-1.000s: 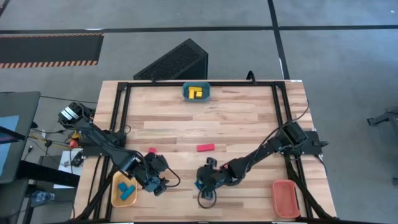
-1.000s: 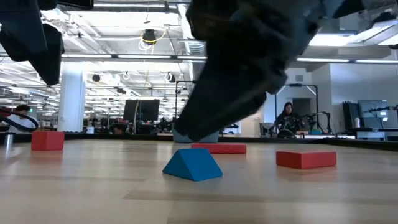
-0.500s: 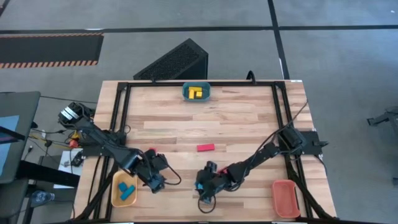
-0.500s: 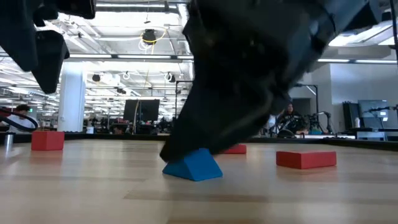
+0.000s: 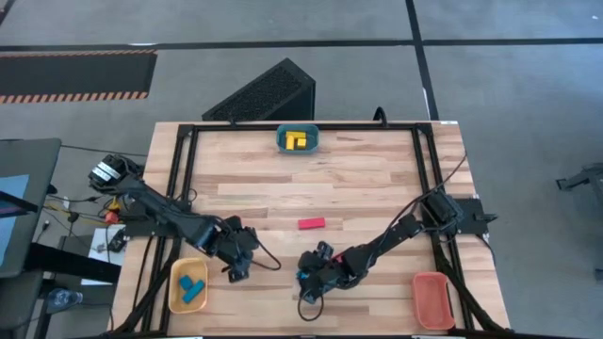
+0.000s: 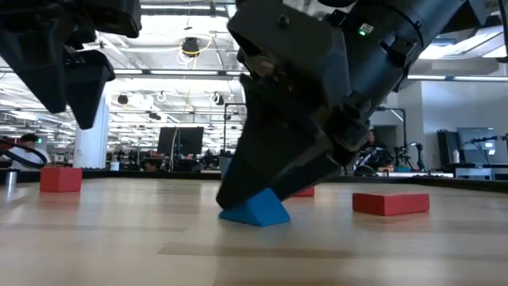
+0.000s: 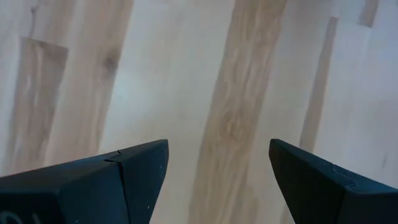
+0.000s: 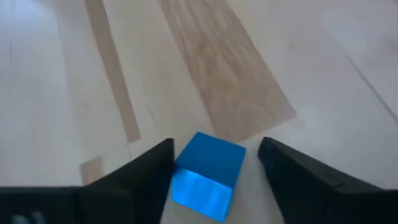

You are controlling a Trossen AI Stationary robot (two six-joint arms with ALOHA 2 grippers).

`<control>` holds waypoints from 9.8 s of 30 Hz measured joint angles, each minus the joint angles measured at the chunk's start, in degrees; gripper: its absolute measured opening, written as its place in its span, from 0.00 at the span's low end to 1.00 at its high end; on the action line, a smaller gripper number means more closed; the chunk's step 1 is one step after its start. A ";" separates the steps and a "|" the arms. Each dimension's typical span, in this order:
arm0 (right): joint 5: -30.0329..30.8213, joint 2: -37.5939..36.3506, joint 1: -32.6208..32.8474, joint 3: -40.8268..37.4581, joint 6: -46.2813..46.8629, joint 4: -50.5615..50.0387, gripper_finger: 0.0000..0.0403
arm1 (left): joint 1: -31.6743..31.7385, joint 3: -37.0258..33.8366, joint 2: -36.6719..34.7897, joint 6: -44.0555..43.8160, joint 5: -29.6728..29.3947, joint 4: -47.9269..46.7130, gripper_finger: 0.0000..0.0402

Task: Sort & place blocks by color
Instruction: Put the blue block into the yellow bin, then put the left red block into the orange bin

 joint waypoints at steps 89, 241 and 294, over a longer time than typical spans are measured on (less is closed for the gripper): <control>23.41 -26.45 -2.29 5.94 -44.61 -14.21 0.36 | 31.74 0.00 -0.70 3.20 25.12 59.89 0.66; -18.84 -9.06 -17.43 11.16 2.86 -36.91 0.52 | 12.54 -15.04 -12.59 -29.21 -0.37 -8.27 0.74; -9.43 -58.22 -19.42 -18.31 -6.79 -38.02 0.28 | 31.07 6.69 20.83 9.84 10.53 60.71 0.31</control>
